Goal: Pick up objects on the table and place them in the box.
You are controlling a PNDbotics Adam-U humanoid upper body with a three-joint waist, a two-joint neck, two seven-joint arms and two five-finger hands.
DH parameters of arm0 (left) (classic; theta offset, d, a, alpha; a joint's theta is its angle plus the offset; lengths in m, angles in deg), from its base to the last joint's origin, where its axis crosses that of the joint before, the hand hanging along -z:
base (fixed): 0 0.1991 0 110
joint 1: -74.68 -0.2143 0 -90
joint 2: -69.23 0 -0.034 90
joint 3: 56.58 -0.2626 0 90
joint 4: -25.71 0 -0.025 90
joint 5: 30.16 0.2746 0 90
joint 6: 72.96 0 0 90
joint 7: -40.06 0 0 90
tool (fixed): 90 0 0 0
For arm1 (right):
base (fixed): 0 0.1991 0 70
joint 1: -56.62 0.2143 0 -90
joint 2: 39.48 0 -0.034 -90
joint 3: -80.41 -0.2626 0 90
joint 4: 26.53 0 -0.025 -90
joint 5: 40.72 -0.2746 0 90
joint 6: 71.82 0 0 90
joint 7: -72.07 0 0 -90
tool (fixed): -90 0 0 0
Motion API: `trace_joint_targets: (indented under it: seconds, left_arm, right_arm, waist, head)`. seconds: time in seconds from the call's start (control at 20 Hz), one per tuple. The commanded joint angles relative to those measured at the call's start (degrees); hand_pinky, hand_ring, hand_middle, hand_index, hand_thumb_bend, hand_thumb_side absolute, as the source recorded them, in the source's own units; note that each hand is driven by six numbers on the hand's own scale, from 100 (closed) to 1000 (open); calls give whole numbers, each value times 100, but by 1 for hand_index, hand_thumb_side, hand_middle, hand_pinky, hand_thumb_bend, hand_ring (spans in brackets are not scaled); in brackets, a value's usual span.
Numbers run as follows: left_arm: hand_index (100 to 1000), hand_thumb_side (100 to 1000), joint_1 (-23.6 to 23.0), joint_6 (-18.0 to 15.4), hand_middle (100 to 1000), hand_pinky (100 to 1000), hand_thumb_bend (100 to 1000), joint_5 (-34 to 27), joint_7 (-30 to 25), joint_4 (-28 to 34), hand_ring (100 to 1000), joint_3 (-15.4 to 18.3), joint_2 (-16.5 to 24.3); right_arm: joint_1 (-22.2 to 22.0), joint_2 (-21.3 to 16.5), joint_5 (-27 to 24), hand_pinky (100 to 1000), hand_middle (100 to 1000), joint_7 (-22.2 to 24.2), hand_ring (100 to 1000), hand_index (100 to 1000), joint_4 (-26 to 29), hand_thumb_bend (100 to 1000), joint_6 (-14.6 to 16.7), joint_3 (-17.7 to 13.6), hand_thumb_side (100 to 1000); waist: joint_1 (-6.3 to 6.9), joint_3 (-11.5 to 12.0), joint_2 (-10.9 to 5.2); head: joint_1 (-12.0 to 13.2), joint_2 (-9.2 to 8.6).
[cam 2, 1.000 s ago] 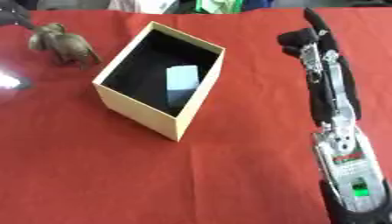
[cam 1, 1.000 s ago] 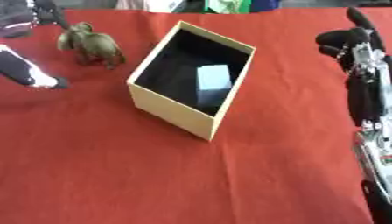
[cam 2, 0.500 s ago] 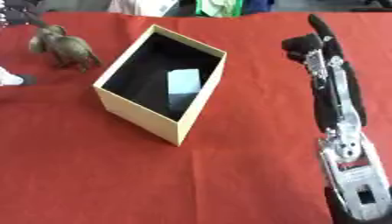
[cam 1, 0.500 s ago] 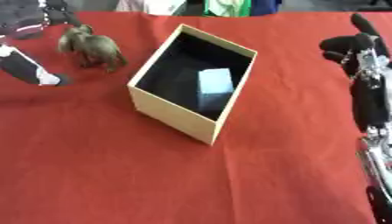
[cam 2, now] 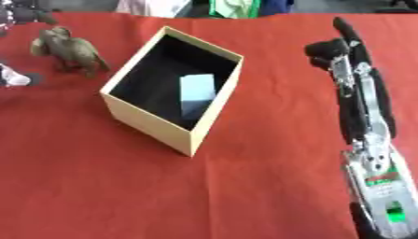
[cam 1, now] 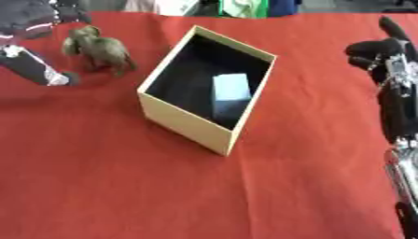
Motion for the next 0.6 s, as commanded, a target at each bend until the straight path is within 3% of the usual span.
trace_joint_targets:
  seconds: [0.05,0.6]
  left_arm:
    - [894,376,180,12,844,719,499,32,92,-120,901,69,39]
    - [895,350,383,162,851,704,410,141,423,-730,886,216,-161]
  right_arm:
    - [70,-145,-3,809,661,23,781,1000,60,100,17,-4,924]
    - [156,-142,-31,810,661,58,783,1000,40,100,25,24,929]
  waist:
    - [-12,-19,-96]
    - [-66,-108,13]
  head:
    - [44,-108]
    - [145,-249]
